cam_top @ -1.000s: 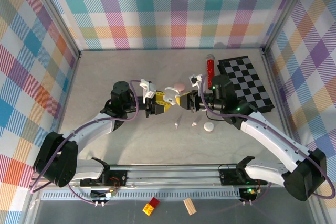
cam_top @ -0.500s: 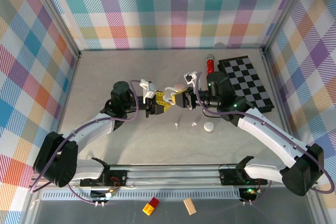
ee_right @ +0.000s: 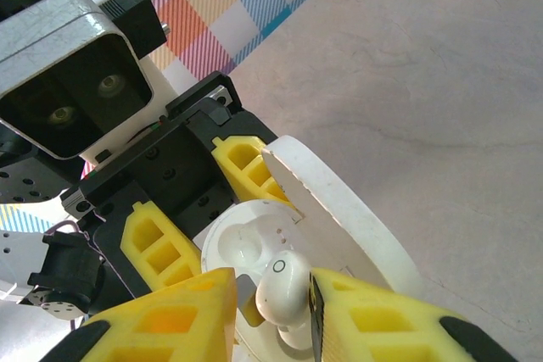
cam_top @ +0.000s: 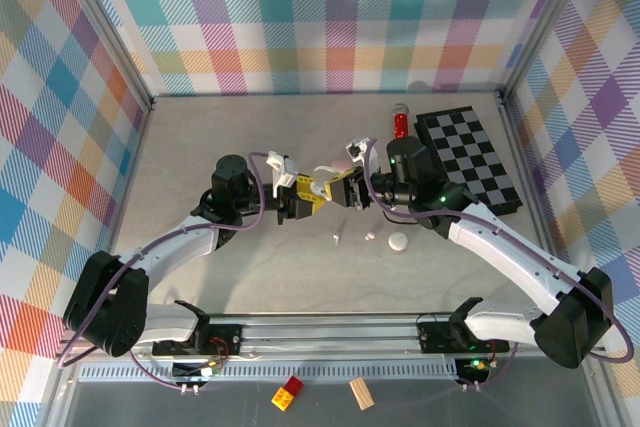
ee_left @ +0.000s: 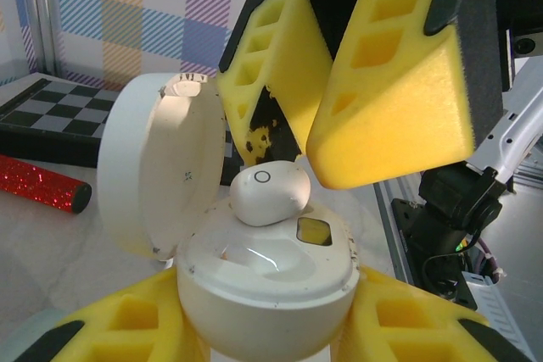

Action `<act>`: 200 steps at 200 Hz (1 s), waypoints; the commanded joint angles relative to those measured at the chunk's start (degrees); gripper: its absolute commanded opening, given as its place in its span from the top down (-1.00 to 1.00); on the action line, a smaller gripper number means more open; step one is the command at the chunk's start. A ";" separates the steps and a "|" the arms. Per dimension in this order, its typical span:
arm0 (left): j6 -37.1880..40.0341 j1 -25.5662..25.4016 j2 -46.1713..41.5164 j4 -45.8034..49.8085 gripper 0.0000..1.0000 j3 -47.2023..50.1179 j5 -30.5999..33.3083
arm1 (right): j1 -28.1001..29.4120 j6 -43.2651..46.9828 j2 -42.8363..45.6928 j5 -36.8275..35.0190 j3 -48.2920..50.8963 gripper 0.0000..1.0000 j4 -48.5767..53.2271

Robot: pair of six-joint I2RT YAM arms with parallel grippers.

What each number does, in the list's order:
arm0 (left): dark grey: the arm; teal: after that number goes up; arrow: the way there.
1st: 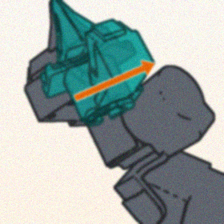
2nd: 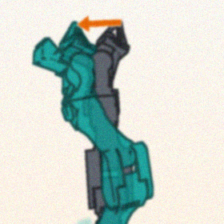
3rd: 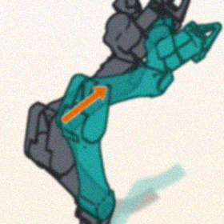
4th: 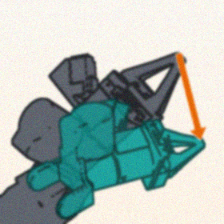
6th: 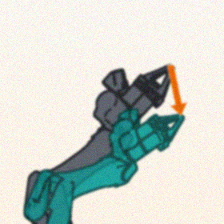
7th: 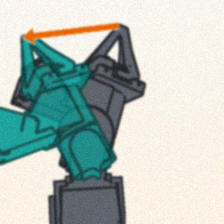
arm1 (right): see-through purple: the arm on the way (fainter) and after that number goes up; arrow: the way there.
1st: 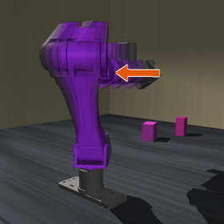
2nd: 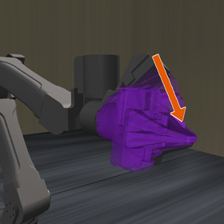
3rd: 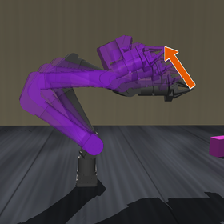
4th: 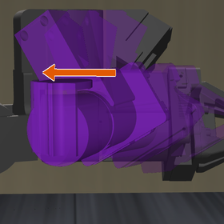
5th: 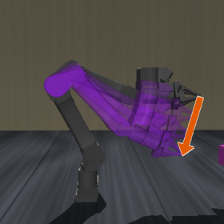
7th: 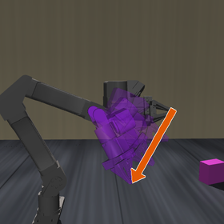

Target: Insert the wireless bluetooth earbuds into the charging case

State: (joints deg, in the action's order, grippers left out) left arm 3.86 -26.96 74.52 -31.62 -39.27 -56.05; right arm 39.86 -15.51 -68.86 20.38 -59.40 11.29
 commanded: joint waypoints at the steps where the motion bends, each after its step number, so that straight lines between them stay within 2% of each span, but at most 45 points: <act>1: -0.07 -0.54 -0.43 -2.52 0.34 -1.43 -2.13 | 0.45 1.12 -0.14 -0.95 -1.51 0.42 0.84; 74: -0.08 -0.53 -0.10 -2.75 0.34 -1.34 -1.98 | 0.48 0.92 3.92 -0.80 0.50 0.25 0.64; 137: 0.00 -0.42 -0.43 -2.72 0.35 -1.09 -1.62 | 0.49 1.11 7.97 1.79 3.93 0.11 -4.41; 179: -0.17 0.14 -0.86 -3.14 0.35 -0.47 -1.23 | -0.92 0.16 17.02 -6.77 12.98 -0.02 -5.40; 200: -0.25 0.33 -1.29 -3.19 0.35 -0.28 -0.75 | -3.53 -3.03 22.04 -7.49 18.65 -0.05 -5.99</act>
State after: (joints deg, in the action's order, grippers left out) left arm 3.84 -26.87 74.52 -32.08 -39.27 -56.07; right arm 38.76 -15.94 -51.42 16.27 -45.71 7.25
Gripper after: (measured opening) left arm 0.330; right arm 0.515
